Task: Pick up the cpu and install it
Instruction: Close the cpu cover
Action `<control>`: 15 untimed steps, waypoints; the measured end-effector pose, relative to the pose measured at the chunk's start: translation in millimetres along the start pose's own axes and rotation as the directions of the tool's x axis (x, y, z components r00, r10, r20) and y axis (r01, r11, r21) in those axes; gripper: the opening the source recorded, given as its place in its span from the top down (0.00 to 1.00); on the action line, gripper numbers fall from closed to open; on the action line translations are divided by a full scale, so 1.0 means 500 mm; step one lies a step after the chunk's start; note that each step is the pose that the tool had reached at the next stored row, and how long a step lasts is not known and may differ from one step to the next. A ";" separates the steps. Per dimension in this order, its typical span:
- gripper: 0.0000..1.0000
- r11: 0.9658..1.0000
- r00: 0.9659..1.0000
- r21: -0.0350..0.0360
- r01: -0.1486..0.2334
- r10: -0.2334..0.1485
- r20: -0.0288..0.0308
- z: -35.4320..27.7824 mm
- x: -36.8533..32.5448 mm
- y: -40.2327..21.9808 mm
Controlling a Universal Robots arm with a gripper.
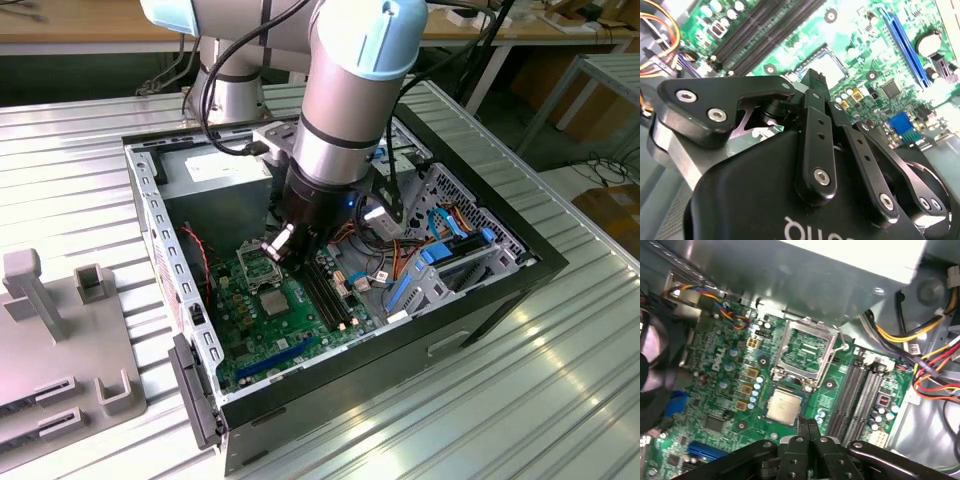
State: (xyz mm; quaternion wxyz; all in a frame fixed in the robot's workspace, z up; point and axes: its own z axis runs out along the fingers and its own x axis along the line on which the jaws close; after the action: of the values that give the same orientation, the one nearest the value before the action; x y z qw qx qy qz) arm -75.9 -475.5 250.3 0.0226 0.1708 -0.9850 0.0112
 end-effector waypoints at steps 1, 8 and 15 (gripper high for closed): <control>0.89 1.000 1.000 0.000 0.002 -0.002 0.000 0.000 -0.004 0.000; 0.89 0.998 0.998 0.003 0.070 -0.070 0.001 -0.001 -0.017 0.001; 0.89 0.977 0.977 0.010 0.213 -0.213 0.002 0.000 -0.017 0.001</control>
State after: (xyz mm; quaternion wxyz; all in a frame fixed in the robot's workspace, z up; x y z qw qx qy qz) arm -67.8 -472.3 249.8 0.0214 0.2753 -0.9610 0.0133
